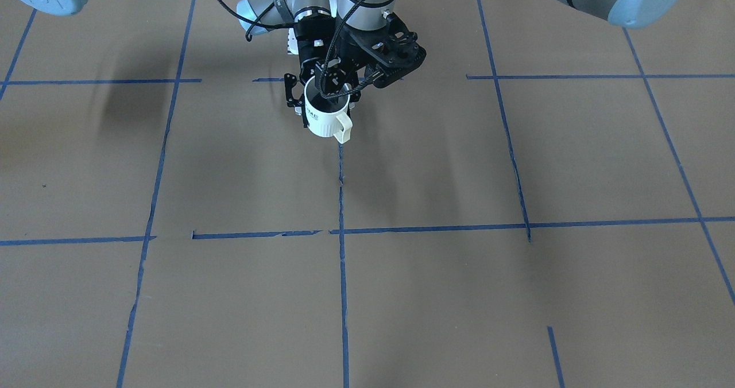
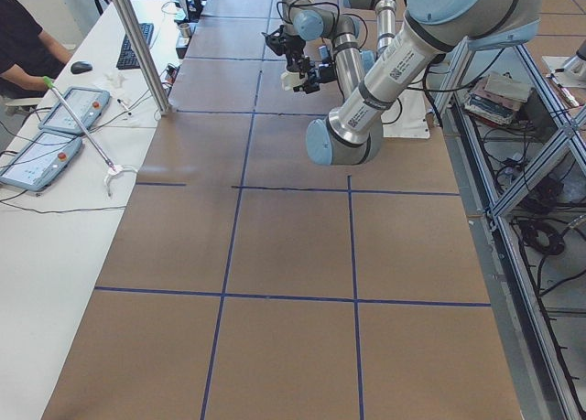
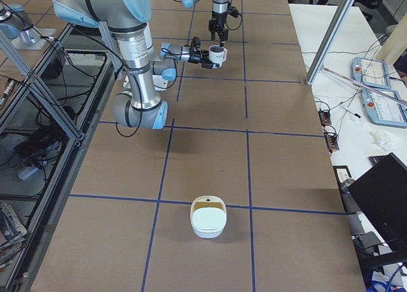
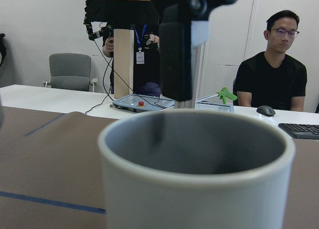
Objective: Left arm hands cup to right arm to dump lemon
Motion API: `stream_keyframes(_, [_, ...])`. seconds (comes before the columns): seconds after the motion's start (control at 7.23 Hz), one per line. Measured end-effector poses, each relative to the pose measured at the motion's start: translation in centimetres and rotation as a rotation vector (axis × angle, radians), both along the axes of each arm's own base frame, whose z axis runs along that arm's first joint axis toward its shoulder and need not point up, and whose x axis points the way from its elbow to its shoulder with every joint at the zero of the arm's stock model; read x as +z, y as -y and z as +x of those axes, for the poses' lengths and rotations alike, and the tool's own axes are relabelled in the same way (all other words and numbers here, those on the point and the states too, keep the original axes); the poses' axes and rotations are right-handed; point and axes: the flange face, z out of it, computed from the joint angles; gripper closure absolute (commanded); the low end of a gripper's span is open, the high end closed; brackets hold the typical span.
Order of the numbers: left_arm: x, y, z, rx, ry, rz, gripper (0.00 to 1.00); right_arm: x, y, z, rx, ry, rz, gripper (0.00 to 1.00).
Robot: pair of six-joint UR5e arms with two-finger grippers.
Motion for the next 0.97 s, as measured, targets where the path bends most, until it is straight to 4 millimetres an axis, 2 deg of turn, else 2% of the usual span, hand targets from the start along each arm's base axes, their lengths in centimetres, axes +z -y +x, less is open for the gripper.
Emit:
stream_keyframes(0.28, [0.10,-0.54,0.51,0.011,0.002,0.000,0.25,-0.25,0.00,-0.02,0.000,0.005,0.000,0.87])
stream_keyframes(0.42, [0.13,-0.81,0.76,0.016,0.002,0.000,0.35,-0.36,0.00,-0.03,0.000,0.007,0.001,0.87])
stream_keyframes(0.83, [0.18,-1.28,1.15,0.025,0.003,0.000,0.79,-0.44,0.00,-0.04,0.000,0.009,0.000,0.86])
stream_keyframes(0.97, [0.17,-1.30,1.17,0.026,0.003,0.000,0.91,-0.46,0.00,-0.04,0.000,0.009,0.000,0.83])
